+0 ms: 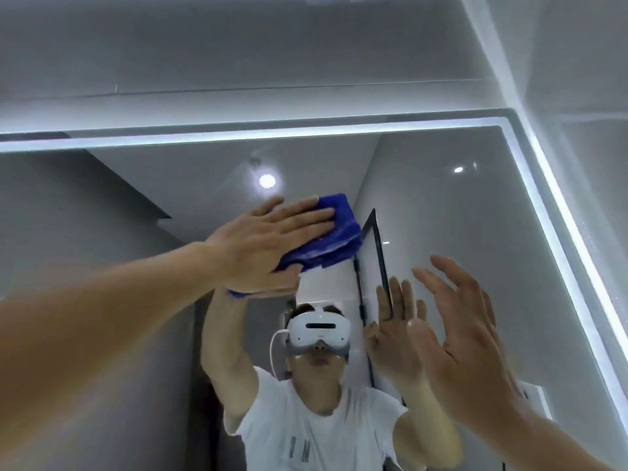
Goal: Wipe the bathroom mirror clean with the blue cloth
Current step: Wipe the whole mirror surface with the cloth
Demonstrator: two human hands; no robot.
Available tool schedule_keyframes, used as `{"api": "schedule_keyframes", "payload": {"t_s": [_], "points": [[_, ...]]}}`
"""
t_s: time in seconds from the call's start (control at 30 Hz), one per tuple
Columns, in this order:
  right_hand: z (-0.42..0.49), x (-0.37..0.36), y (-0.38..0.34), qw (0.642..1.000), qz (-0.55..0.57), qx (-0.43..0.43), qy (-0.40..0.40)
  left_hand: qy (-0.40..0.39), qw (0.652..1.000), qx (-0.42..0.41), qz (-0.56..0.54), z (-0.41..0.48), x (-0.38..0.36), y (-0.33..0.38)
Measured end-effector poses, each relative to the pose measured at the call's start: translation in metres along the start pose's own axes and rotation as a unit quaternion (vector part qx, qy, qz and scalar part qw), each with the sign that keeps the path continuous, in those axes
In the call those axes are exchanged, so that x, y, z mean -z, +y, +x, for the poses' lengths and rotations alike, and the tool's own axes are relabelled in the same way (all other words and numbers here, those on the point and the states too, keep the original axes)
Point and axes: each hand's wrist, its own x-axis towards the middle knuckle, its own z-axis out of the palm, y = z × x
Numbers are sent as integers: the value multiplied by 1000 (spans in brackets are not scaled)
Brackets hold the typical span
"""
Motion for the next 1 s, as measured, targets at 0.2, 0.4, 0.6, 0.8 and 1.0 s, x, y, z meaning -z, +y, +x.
{"api": "schedule_keyframes", "payload": {"t_s": [0.2, 0.4, 0.6, 0.8, 1.0], "points": [[40, -26, 16, 999, 24, 36, 27, -8, 995, 102, -3, 47, 18, -96], [62, -39, 17, 997, 28, 59, 31, -18, 978, 205, -39, 96, 23, -133], [77, -26, 19, 997, 19, 68, 40, 9, 958, 282, -52, 116, 19, -120], [82, -7, 24, 998, 20, 40, 38, 35, 964, 256, -59, 79, 15, -8], [93, 10, 41, 999, 4, -20, 38, -11, 999, 51, 5, 6, -5, 76]]}}
